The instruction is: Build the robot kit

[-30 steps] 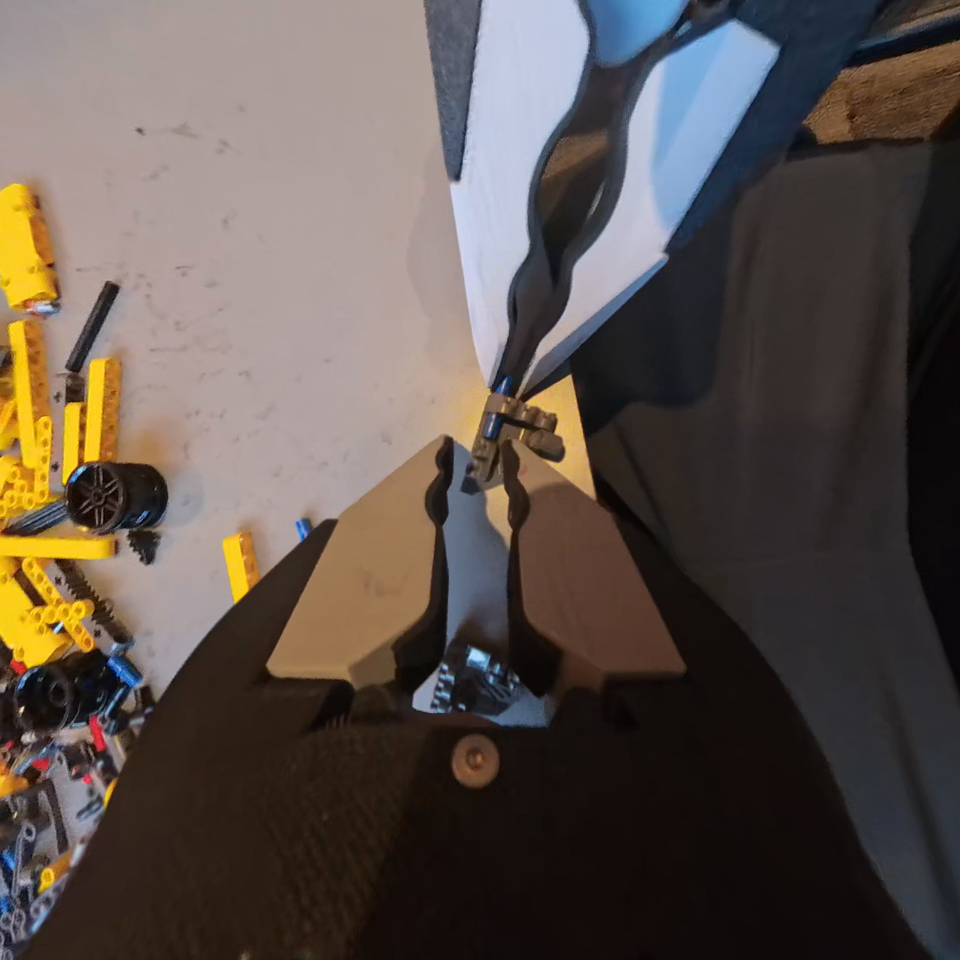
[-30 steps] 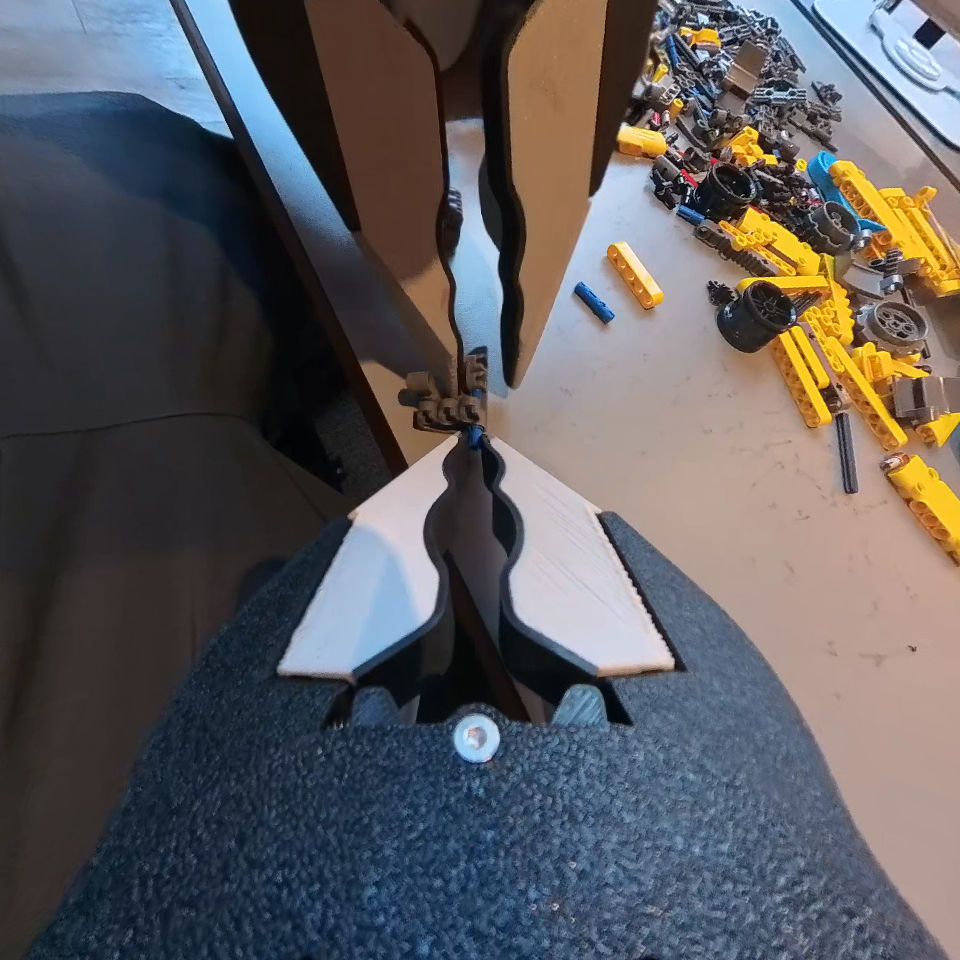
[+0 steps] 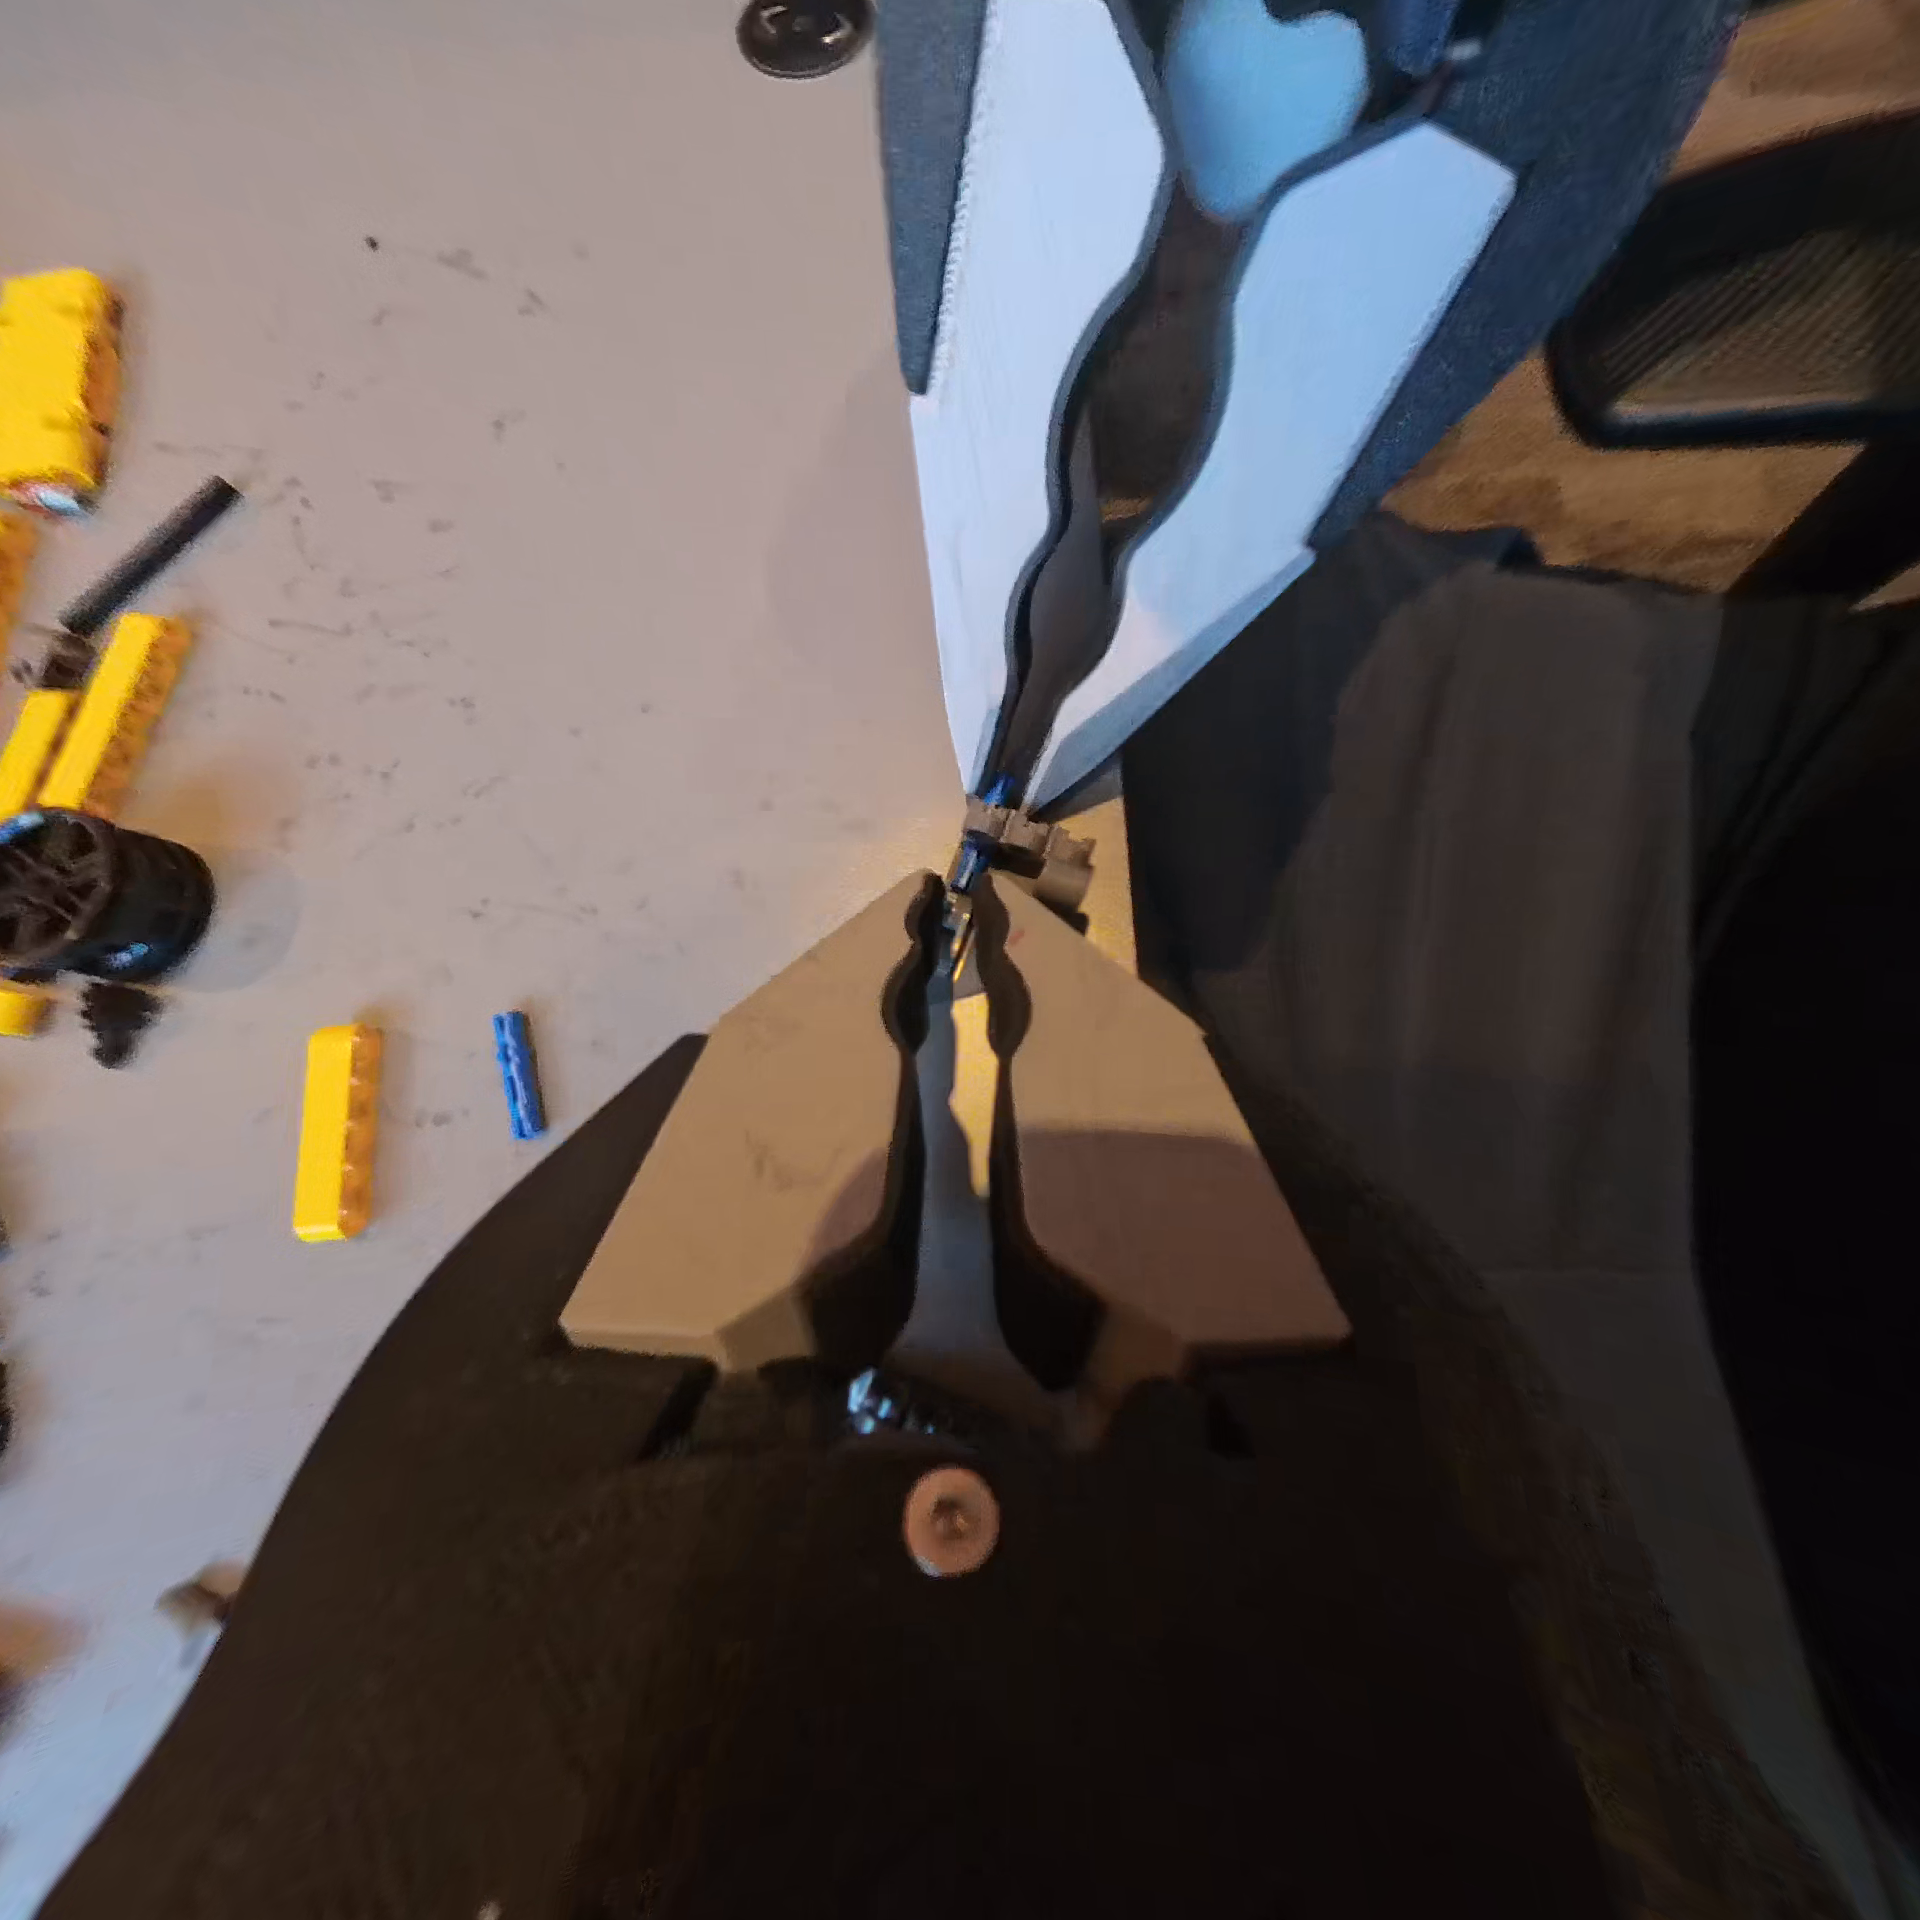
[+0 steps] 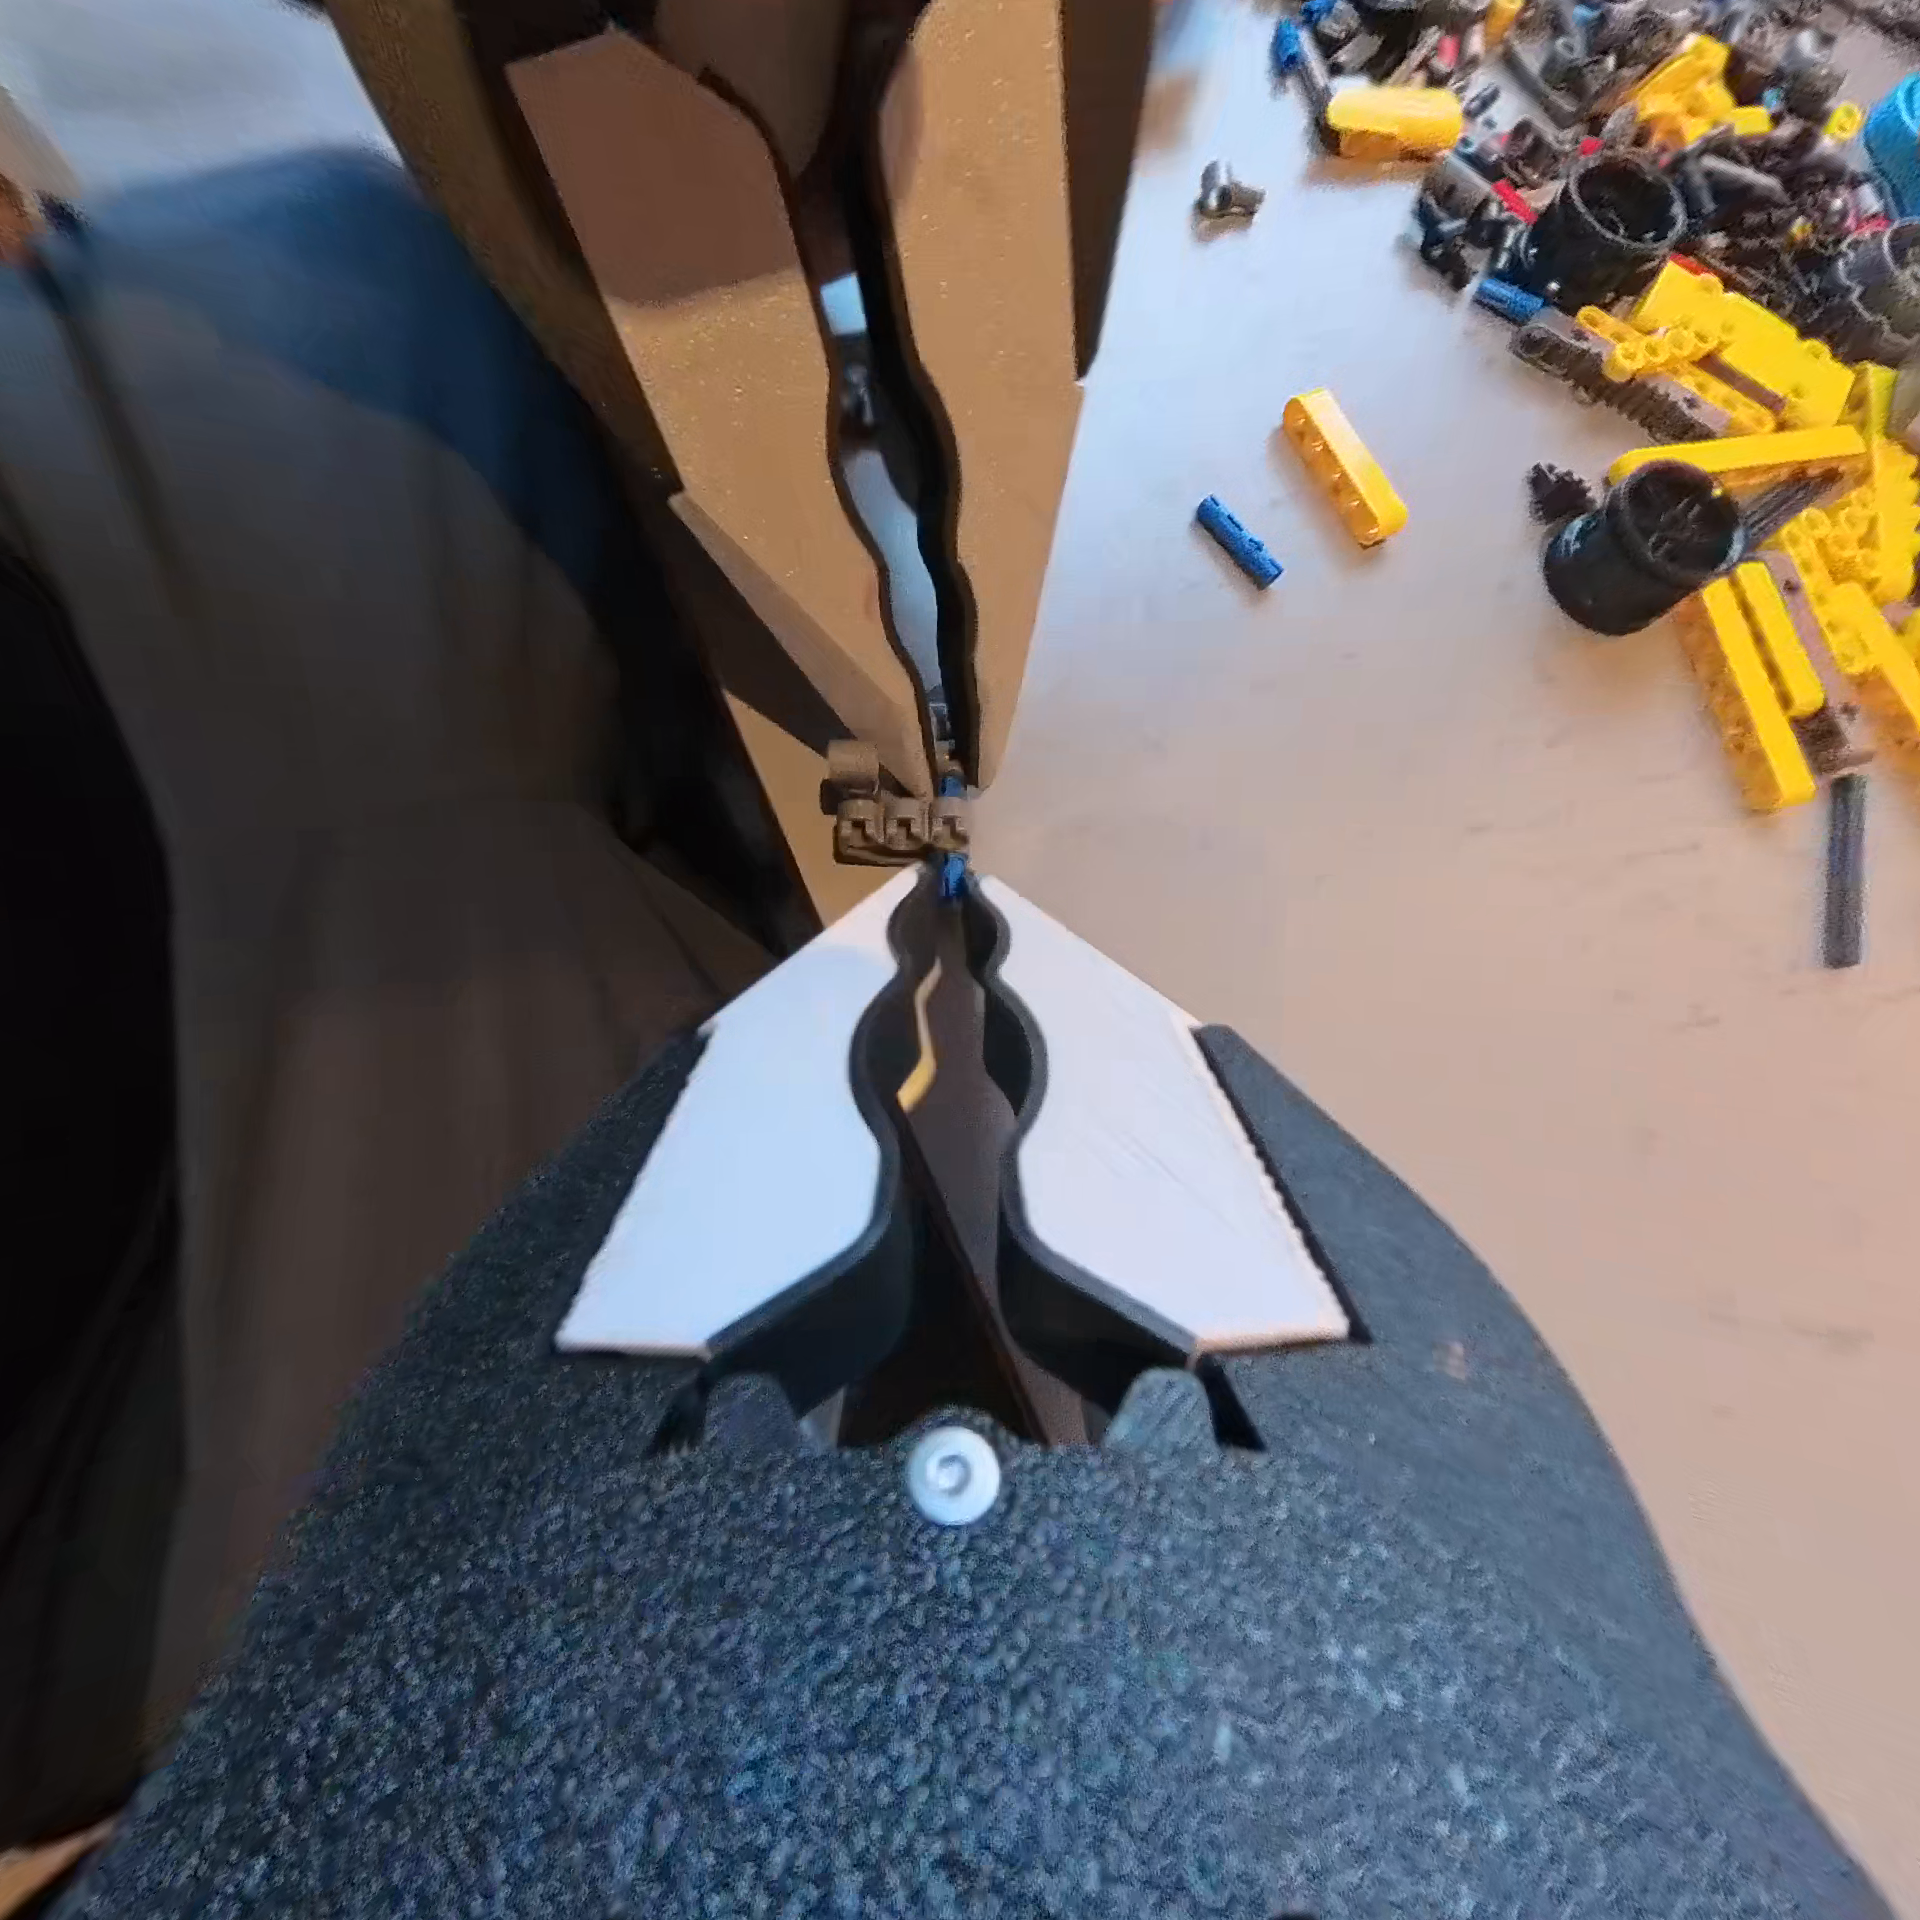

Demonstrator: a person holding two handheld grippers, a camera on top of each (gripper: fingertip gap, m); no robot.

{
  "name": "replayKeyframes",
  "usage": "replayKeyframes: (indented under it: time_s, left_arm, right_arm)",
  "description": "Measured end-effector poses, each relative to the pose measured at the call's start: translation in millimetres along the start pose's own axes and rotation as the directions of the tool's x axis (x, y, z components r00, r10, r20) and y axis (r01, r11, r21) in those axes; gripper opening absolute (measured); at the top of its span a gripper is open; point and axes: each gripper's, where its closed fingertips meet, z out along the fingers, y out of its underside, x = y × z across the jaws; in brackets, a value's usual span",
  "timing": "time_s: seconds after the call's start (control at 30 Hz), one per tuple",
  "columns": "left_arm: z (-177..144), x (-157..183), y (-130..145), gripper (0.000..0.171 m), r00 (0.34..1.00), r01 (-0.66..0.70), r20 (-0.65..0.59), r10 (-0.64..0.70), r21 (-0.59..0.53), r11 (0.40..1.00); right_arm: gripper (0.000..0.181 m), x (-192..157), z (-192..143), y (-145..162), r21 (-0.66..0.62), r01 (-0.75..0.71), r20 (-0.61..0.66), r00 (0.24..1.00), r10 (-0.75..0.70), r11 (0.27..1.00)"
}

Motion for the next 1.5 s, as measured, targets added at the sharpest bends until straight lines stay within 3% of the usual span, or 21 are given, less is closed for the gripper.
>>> replayKeyframes:
  time_s: [0.17,0.27,0.3,0.43,0.53,0.6,0.73,0.83,0.93,1.0,1.07,1.17,1.27,1.33,1.4,1.47,1.5]
  left_arm:
    - [-12.3,-2.5,-13.3,0.005,0.986,0.165,-0.036,-0.162,0.106,0.981]
    - [-25.3,1.8,-17.0,0.005,0.987,0.162,-0.037,-0.159,0.143,0.976]
    - [-30.0,0.3,-15.6,0.015,0.988,0.152,-0.004,-0.153,0.144,0.978]
    - [-58.5,-11.4,-27.8,0.018,0.981,0.128,0.102,-0.165,0.301,0.945]
    - [-51.2,-11.8,-10.8,0.041,0.972,0.156,0.143,-0.185,0.197,0.968]
    - [-45.0,-12.5,0.3,0.046,0.961,0.187,0.178,-0.211,0.141,0.972]
    - [-49.3,-2.2,-6.1,0.05,0.948,0.279,0.091,-0.305,0.223,0.934]
    - [-56.0,-5.2,-15.9,0.058,0.942,0.273,0.108,-0.319,0.309,0.911]
    - [-55.6,-8.0,-18.7,0.065,0.946,0.096,0.269,-0.183,0.305,0.947]
    - [-54.4,-8.0,-15.7,0.062,0.925,-0.054,0.379,-0.04,0.234,0.971]
    - [-54.5,-2.0,-12.9,0.046,0.886,-0.234,0.437,0.153,0.136,0.963]
    - [-59.7,-1.2,-7.1,0.03,0.773,-0.439,0.506,0.384,-0.011,0.898]
    - [-60.5,0.3,-4.6,0.003,0.731,-0.501,0.511,0.452,-0.048,0.864]
    - [-59.6,-1.5,-3.0,0.007,0.761,-0.456,0.507,0.405,-0.026,0.889]
    - [-57.6,-5.7,0.5,0.027,0.826,-0.332,0.491,0.276,0.029,0.943]
    - [-51.7,-8.5,3.8,0.022,0.909,-0.068,0.418,0.002,0.144,0.987]
    - [-45.6,-0.5,1.5,0.023,0.943,0.088,0.298,-0.151,0.213,0.973]
  right_arm:
    - [0.004,0.8,-9.3,-12.0,0.118,-0.158,0.081,0.986,0.149,0.98]
    - [0.004,-4.5,-14.0,-22.5,0.174,-0.245,0.176,0.961,0.215,0.954]
    - [0.003,-5.0,-13.8,-22.0,0.17,-0.256,0.187,0.957,0.223,0.952]
    - [0.004,1.0,-9.0,-12.4,0.174,-0.26,0.153,0.96,0.235,0.95]
    - [0.004,6.2,-10.3,-17.5,0.243,-0.2,0.072,0.98,0.188,0.949]
    - [0.004,5.0,-16.1,-27.6,0.304,-0.083,-0.019,0.995,0.093,0.949]
    - [0.004,14.9,-25.4,-33.9,0.305,0.102,-0.249,0.968,-0.024,0.947]
    - [0.004,7.3,-23.6,-39.5,0.34,0.06,-0.212,0.977,0.014,0.938]
    - [0.004,5.7,-15.7,-37.6,0.335,-0.009,-0.178,0.981,0.072,0.942]
    - [0.004,-0.6,-12.9,-38.4,0.344,-0.065,-0.109,0.988,0.109,0.937]
    - [0.004,-6.8,-12.2,-39.1,0.352,-0.131,-0.027,0.988,0.149,0.927]
    - [0.004,-9.2,-14.4,-40.1,0.369,-0.237,0.078,0.972,0.224,0.899]
    - [0.005,-18.8,-13.3,-40.5,0.353,-0.343,0.221,0.935,0.279,0.87]
    - [0.005,-20.4,-10.3,-38.8,0.34,-0.376,0.253,0.919,0.302,0.862]
    - [0.005,-19.2,-8.0,-36.2,0.328,-0.389,0.253,0.914,0.317,0.861]
    - [0.005,-15.6,-5.7,-32.6,0.317,-0.38,0.224,0.92,0.321,0.869]
    - [0.004,-14.2,-5.0,-31.5,0.315,-0.373,0.21,0.924,0.319,0.873]
